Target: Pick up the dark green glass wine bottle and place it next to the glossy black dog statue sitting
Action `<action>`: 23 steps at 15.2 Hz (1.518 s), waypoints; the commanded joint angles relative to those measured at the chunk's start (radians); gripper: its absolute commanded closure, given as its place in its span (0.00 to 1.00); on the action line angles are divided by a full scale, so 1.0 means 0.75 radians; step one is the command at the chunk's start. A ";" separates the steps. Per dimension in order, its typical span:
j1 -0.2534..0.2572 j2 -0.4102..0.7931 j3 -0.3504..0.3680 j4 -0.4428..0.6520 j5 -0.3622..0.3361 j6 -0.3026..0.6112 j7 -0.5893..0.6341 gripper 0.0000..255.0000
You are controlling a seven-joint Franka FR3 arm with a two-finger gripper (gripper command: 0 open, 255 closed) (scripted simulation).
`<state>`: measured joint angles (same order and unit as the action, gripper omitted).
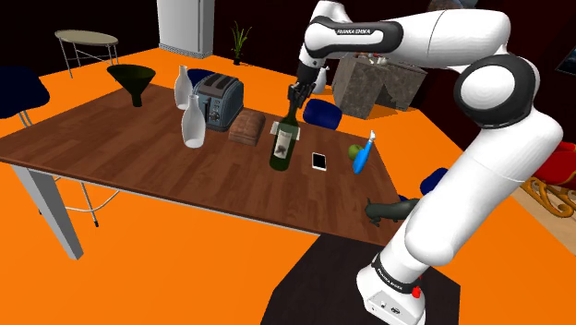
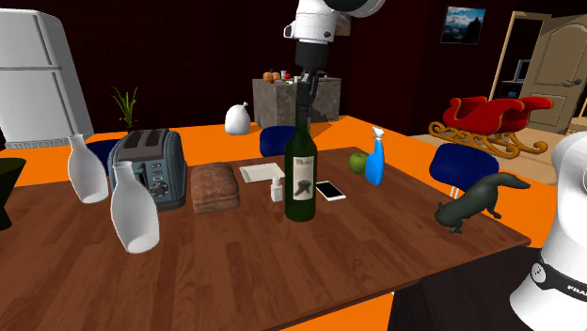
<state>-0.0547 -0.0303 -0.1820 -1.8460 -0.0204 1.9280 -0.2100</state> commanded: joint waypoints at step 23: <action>-0.004 0.074 -0.004 0.526 0.016 -0.452 -0.015 1.00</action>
<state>-0.0577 0.0150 -0.1852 -1.4812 -0.0104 1.6080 -0.2218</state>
